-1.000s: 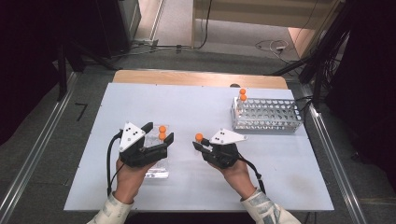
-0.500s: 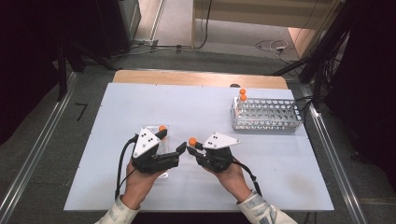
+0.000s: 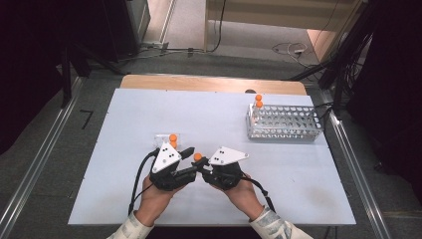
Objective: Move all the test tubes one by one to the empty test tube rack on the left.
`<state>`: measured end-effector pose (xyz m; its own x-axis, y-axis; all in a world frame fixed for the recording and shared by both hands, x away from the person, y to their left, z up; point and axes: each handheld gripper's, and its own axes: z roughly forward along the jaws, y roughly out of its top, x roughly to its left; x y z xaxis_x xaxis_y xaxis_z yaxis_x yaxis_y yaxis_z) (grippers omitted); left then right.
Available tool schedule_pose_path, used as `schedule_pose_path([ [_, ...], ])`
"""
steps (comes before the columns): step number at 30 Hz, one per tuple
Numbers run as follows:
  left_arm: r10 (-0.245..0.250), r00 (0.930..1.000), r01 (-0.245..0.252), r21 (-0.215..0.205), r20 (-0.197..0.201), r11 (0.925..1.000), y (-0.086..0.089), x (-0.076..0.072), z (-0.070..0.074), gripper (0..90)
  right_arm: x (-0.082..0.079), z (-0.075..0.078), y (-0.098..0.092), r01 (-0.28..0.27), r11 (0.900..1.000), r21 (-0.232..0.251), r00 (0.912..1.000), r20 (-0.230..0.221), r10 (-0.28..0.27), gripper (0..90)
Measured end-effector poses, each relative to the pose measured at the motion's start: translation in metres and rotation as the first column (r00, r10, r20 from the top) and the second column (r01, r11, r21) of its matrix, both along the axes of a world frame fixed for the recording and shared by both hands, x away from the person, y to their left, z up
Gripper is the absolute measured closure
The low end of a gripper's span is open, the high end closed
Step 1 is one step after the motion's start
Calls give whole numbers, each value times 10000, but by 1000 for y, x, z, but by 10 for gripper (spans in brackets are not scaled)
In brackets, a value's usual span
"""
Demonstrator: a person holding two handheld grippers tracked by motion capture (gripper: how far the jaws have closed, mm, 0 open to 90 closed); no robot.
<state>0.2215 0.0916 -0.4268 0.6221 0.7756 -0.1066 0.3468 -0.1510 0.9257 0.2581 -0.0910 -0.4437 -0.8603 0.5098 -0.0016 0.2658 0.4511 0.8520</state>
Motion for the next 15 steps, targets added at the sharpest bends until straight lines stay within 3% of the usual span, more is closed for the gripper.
schedule_pose_path([
  [9,-5,10000,5,50,37,10000,-1,0,-2,668,0,0,0,-16,10000,22,10000,-57,16,719],
  [15,-11,10000,10,-70,-26,10000,1,0,-2,687,-1,0,0,-29,10000,50,10000,-81,30,716],
])
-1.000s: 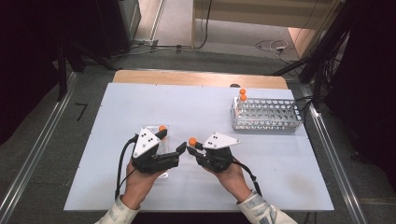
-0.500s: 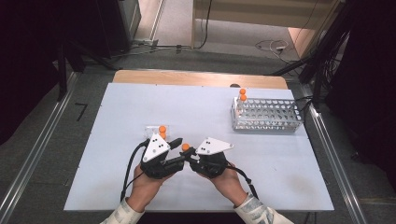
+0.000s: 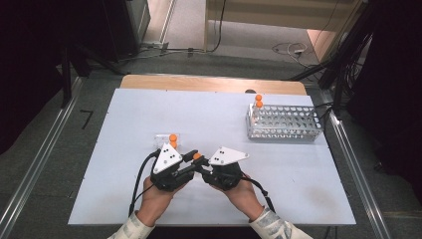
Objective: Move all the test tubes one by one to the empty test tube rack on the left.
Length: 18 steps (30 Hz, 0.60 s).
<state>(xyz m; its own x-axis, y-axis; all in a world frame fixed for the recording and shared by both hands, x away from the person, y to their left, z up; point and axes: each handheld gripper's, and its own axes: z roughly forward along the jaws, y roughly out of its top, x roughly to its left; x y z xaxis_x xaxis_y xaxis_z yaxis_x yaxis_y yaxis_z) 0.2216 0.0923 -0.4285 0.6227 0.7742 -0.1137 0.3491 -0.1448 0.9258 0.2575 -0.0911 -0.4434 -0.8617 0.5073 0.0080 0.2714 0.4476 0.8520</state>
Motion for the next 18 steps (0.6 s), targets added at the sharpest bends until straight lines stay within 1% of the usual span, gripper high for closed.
schedule_pose_path([
  [1,-36,10000,36,-87,-57,10000,0,0,0,690,0,0,0,0,10000,0,10000,8,0,699],
  [3,-55,9999,53,-155,-99,9999,1,0,1,692,0,1,0,-55,10000,7,10000,-36,55,529],
  [4,-47,9999,45,-175,-104,9998,1,0,2,692,0,0,1,-130,9999,-81,9999,6,130,455],
  [5,-54,10000,52,-197,-71,9998,2,-1,3,692,0,0,1,-154,9998,-160,9999,-77,152,376],
  [6,-41,10000,40,-248,-49,9997,4,-1,5,692,0,0,2,-109,9997,-241,9999,-55,108,316],
  [7,-42,10000,42,-325,-3,9995,5,-1,7,692,1,0,2,-90,9997,-229,9999,-116,88,284],
  [9,14,10000,-12,-449,52,9990,8,-2,10,692,2,0,1,-103,9997,-210,9997,-227,98,256],
  [14,114,9999,-109,-728,57,9973,17,-2,17,692,1,1,1,-88,9996,-260,9997,-212,82,220],
  [18,261,9996,-250,-875,117,9959,26,-2,23,692,1,1,0,-80,9995,-306,9997,-246,73,207],
])
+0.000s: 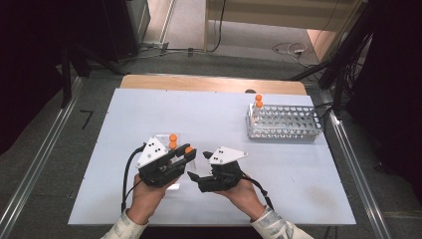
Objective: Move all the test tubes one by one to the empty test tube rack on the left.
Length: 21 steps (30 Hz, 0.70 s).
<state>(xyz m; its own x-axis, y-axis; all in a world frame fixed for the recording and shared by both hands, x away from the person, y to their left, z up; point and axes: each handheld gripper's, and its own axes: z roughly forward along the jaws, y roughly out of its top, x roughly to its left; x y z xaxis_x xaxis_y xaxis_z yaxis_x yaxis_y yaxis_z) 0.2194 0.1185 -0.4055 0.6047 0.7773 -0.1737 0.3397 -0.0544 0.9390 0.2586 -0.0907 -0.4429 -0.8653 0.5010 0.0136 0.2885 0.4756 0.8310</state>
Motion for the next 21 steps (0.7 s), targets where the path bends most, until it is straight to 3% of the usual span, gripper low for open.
schedule_pose_path([
  [8,426,9991,-424,-199,77,9989,16,0,9,692,1,-1,-1,101,9999,-48,9999,-85,-101,185],
  [21,1133,9935,-1132,-71,118,9935,36,2,11,691,4,-1,-5,286,9996,17,9995,-145,-286,176],
])
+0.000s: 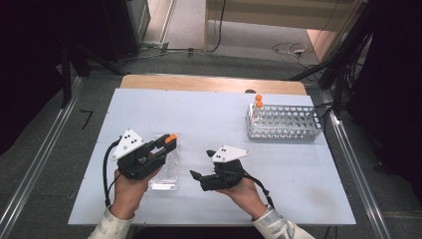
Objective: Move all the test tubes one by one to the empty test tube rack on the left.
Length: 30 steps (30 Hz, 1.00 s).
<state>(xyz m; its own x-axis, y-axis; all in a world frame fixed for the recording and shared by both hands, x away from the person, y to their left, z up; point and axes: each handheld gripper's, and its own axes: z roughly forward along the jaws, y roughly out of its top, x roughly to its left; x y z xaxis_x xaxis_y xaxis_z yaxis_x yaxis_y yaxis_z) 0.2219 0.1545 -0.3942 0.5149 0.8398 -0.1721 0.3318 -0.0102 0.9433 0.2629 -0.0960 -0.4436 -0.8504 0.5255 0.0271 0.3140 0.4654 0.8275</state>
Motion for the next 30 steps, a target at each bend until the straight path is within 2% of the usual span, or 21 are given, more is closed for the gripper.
schedule_pose_path([
  [8,235,9997,-235,311,13,9992,1,2,-3,691,0,0,0,14,10000,-9,10000,2,-14,176],
  [14,446,9990,-452,737,94,9963,-2,2,-7,690,0,0,-1,39,10000,2,10000,21,-39,177],
  [22,606,9981,-585,1201,-146,9910,-10,4,-20,689,0,-1,0,22,10000,-34,10000,27,-22,177],
  [30,853,9958,-796,1473,-327,9859,-14,3,-28,685,0,-1,-1,-10,10000,-91,10000,43,10,177],
])
